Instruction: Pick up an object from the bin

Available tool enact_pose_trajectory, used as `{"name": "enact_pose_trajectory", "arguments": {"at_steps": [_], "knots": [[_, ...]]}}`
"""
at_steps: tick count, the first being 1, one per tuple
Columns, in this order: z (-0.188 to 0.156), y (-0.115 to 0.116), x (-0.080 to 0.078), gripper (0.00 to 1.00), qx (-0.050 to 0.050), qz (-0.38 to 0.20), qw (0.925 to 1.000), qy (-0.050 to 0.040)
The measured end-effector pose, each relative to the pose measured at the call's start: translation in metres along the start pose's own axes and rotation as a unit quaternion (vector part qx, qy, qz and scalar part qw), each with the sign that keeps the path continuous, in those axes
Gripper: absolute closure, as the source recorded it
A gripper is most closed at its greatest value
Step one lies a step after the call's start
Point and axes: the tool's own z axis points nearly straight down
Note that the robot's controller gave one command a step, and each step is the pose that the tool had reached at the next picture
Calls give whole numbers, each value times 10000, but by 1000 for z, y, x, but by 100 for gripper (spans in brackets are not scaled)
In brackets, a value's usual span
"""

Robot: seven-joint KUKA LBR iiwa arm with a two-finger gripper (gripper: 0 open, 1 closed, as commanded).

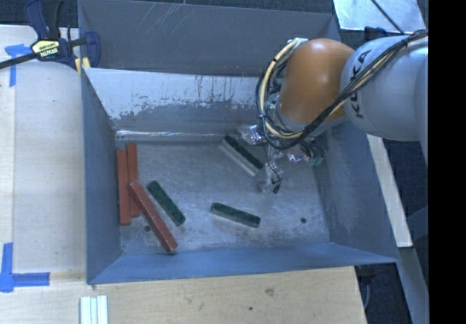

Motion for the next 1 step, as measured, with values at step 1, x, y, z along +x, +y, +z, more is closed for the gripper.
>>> {"name": "enact_pose_trajectory", "arguments": {"at_steps": [1], "knots": [[-1,0,-1,100,1,13,10000,-16]]}}
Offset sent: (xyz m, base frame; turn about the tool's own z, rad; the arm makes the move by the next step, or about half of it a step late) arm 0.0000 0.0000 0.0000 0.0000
